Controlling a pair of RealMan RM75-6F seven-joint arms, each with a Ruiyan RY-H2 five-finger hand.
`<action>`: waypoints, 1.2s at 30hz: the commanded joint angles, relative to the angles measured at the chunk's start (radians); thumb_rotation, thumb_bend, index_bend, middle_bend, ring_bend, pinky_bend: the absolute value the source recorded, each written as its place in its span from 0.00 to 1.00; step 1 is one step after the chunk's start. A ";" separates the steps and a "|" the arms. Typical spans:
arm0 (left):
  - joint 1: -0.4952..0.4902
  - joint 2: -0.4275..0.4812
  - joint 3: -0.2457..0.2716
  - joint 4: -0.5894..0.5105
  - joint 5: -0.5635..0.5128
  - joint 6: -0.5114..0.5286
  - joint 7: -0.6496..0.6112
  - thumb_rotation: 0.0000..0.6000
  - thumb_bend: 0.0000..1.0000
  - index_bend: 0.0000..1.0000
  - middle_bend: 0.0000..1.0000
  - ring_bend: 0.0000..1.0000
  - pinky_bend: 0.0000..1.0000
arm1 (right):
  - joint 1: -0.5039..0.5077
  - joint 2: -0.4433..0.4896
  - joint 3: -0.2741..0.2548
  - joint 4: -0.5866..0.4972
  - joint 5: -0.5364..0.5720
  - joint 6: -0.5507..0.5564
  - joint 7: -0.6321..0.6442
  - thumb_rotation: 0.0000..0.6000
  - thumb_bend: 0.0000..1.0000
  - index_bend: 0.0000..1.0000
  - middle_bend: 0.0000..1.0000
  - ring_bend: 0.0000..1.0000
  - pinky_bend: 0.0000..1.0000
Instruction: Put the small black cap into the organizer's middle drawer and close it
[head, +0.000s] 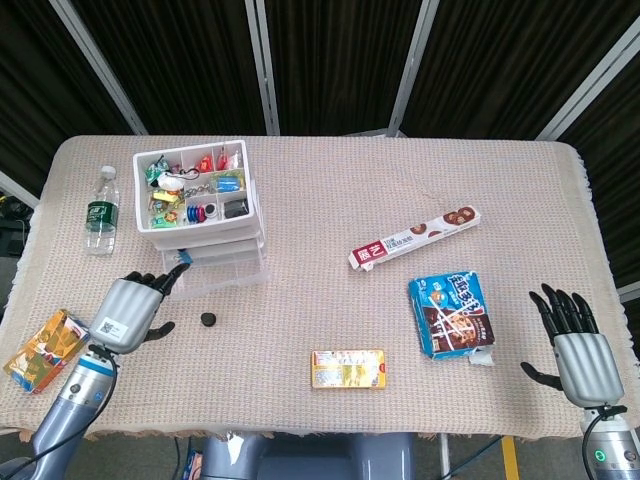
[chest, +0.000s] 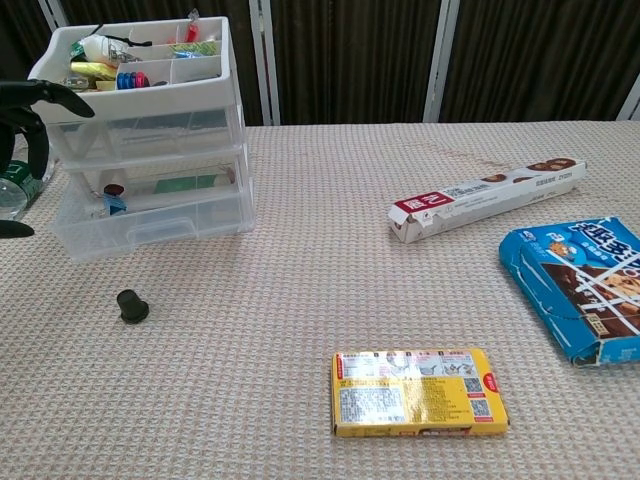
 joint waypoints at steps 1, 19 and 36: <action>-0.001 0.028 0.045 0.008 0.090 -0.029 -0.022 1.00 0.00 0.39 0.89 0.84 0.74 | 0.000 0.000 0.000 -0.001 0.001 0.000 -0.001 1.00 0.00 0.07 0.00 0.00 0.00; -0.188 0.046 0.083 0.229 0.318 -0.362 0.019 1.00 0.00 0.47 0.98 0.90 0.79 | 0.000 0.002 0.001 0.000 0.001 -0.001 0.005 1.00 0.00 0.07 0.00 0.00 0.00; -0.199 -0.069 0.041 0.363 0.235 -0.464 0.128 1.00 0.18 0.37 0.97 0.90 0.78 | 0.001 0.003 0.000 -0.003 0.003 -0.005 0.010 1.00 0.00 0.07 0.00 0.00 0.00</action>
